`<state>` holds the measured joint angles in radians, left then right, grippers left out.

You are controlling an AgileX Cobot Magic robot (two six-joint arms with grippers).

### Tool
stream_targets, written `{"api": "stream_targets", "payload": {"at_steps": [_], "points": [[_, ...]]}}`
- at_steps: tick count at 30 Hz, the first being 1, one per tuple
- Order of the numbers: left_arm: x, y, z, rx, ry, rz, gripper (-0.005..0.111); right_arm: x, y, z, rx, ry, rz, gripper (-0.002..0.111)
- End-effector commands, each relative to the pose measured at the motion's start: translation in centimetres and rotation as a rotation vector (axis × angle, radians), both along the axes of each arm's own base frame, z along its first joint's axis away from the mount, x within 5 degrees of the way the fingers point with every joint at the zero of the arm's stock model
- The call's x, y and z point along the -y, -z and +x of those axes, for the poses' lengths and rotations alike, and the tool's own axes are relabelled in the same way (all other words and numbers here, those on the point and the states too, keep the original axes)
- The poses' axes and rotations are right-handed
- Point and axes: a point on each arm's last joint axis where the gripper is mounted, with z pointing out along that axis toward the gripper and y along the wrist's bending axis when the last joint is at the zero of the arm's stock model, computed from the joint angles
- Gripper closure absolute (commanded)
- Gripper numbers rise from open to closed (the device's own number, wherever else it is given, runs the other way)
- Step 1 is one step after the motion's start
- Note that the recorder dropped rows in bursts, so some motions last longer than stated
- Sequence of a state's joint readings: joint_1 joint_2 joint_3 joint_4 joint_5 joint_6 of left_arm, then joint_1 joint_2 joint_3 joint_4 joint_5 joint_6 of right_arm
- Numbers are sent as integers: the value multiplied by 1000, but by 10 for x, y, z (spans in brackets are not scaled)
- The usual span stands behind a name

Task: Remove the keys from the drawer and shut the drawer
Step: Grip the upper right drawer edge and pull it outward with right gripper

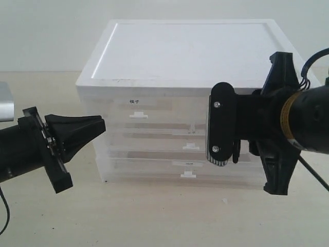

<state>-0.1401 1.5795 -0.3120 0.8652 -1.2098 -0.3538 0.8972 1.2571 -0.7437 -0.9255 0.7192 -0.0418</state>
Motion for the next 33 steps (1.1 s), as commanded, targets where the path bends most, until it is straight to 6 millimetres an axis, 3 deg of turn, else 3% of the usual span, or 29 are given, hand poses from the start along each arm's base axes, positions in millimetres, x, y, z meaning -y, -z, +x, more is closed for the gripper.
{"api": "stream_targets", "payload": {"at_steps": [1, 12, 14, 18, 26, 33], "points": [[3, 0, -1, -4, 20, -12, 102, 2, 2, 0, 17, -7, -26, 70], [3, 0, -1, -13, 22, -17, 102, 8, 4, 12, 46, 53, -5, 71], [3, 0, -1, -13, 22, -17, 102, 7, 5, 13, 44, 49, -1, 79], [3, 0, -1, -13, 22, -17, 102, 8, 5, 13, 44, 59, -10, 108], [3, 0, -1, -13, 22, -17, 102, 12, 3, 4, -22, 66, 2, 108], [3, 0, -1, -13, 22, -17, 102, 23, -16, -13, -51, 66, 106, 108]]}}
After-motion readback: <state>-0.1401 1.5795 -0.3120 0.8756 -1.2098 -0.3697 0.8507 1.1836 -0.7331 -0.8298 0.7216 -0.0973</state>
